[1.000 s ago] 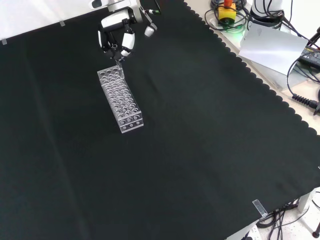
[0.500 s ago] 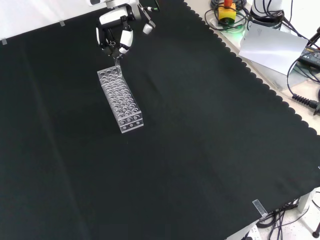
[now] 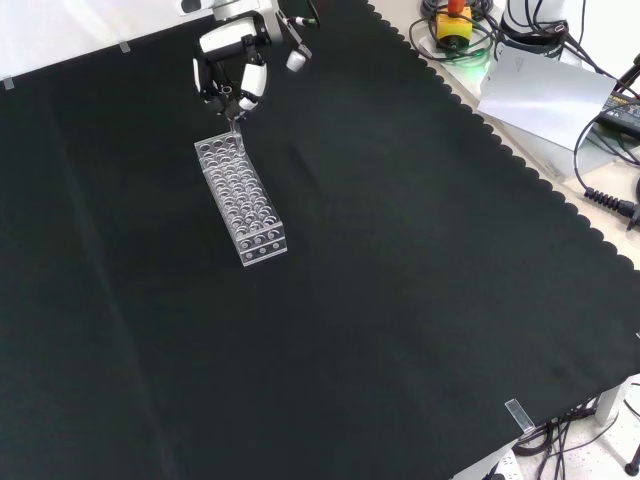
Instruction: Put the test tube back in the rack.
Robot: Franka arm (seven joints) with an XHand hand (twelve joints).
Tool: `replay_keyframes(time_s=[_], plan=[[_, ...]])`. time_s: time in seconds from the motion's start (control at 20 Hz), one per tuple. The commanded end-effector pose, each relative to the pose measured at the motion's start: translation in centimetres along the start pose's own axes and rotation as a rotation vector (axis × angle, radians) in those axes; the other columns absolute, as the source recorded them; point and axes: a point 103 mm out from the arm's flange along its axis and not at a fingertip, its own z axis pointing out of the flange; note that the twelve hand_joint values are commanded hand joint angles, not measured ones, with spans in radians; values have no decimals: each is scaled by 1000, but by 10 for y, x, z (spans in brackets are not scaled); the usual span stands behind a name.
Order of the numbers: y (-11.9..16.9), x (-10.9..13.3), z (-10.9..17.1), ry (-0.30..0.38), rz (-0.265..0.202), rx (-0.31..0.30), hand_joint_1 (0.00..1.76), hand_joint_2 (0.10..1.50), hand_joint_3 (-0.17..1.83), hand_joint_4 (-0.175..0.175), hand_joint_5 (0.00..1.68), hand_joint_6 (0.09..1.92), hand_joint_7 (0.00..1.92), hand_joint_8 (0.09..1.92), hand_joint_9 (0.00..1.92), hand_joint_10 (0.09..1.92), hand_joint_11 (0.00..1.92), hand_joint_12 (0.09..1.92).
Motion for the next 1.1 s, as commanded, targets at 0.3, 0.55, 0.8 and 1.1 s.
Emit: replay_keyframes(time_s=[0.3,0.55,0.8,1.1], plan=[[2,-4,2,-5,3,4,1226,613,707,-175,1331,574,1711,539,1624,713,1250,926],[1,-7,6,-1,9,9,1226,613,707,-175,1331,574,1710,540,1625,714,1250,927],[1,-7,7,4,7,14,1226,613,707,-175,1331,575,1710,541,1624,714,1250,927],[2,-5,15,4,5,26,1226,613,707,-175,1331,575,1710,542,1624,715,1249,927]])
